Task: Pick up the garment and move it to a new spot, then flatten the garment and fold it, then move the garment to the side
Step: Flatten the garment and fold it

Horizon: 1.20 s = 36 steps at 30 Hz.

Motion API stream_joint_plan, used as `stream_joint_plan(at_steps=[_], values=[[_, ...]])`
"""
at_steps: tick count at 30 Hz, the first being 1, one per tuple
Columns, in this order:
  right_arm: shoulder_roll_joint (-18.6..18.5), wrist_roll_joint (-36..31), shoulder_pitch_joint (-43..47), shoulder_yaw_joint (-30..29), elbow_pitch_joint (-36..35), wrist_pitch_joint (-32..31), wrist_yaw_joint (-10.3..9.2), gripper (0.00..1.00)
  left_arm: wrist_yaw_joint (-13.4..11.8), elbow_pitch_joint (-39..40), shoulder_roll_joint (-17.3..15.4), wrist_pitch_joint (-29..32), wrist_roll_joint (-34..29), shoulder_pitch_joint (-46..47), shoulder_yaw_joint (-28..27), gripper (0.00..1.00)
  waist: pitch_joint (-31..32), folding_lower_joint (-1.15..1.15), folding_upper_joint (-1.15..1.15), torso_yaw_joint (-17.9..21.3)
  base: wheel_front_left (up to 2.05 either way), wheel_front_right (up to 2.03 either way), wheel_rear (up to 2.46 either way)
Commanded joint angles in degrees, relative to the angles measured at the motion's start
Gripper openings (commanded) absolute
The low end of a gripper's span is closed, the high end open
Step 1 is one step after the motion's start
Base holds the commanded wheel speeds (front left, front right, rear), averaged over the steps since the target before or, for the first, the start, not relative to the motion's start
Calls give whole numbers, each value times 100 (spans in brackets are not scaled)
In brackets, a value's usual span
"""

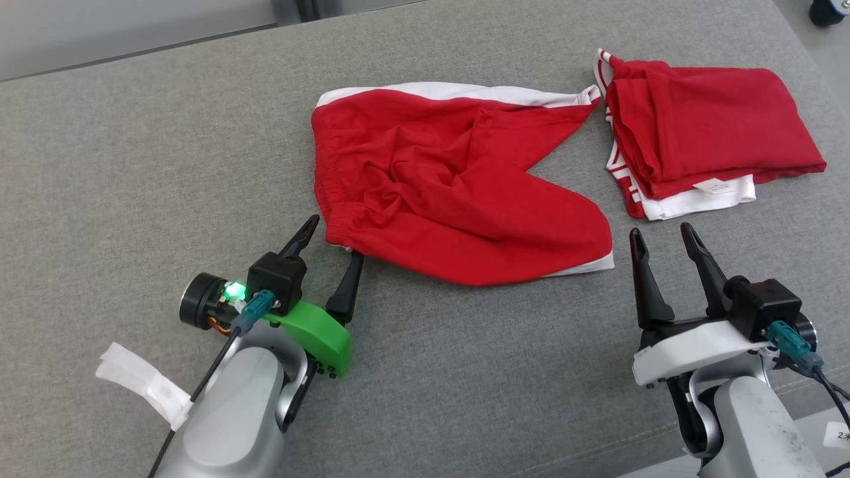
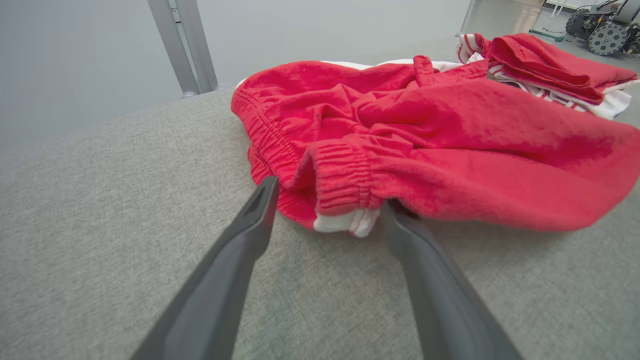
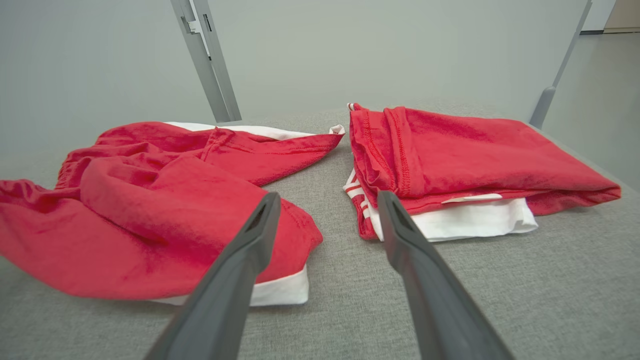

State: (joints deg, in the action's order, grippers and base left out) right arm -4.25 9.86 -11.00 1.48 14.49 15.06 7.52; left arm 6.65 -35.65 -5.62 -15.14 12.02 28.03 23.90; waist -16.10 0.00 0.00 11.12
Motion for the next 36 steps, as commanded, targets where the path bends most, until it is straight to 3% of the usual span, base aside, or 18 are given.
stream_joint_plan(at_steps=[1, 13, 14, 16, 24, 36], values=[[13, -34, -65, -3, 7, 14, -6, 100, 30, 87, -33, 3, -47, -99, -45, 100, 11, 0, 0, -12, 0, 0, 0], [63, 0, -98, 54, 135, 14, -6, 100, 79, 161, -75, 3, -75, -136, 48, 100, 0, 0, 0, 26, 0, 0, 0], [66, 5, -89, 49, 192, 14, -6, 100, 82, 143, -80, 3, -43, -118, 88, 83, -6, 0, 0, 41, 0, 0, 0], [67, 2, -74, 29, 324, 14, -6, 100, 82, 155, -88, 3, 40, -82, 170, 0, -11, 0, 0, 56, 0, 0, 0], [69, -89, -123, 70, 1043, 14, -6, 100, 84, 503, -141, 3, 171, -256, -103, 0, 79, 0, 0, -6, 0, 0, 0], [3, -199, -379, 524, 1675, -22, -6, 100, 47, 364, -6, 3, -135, -378, -389, 0, 163, 0, 0, -244, 0, 0, 0]])
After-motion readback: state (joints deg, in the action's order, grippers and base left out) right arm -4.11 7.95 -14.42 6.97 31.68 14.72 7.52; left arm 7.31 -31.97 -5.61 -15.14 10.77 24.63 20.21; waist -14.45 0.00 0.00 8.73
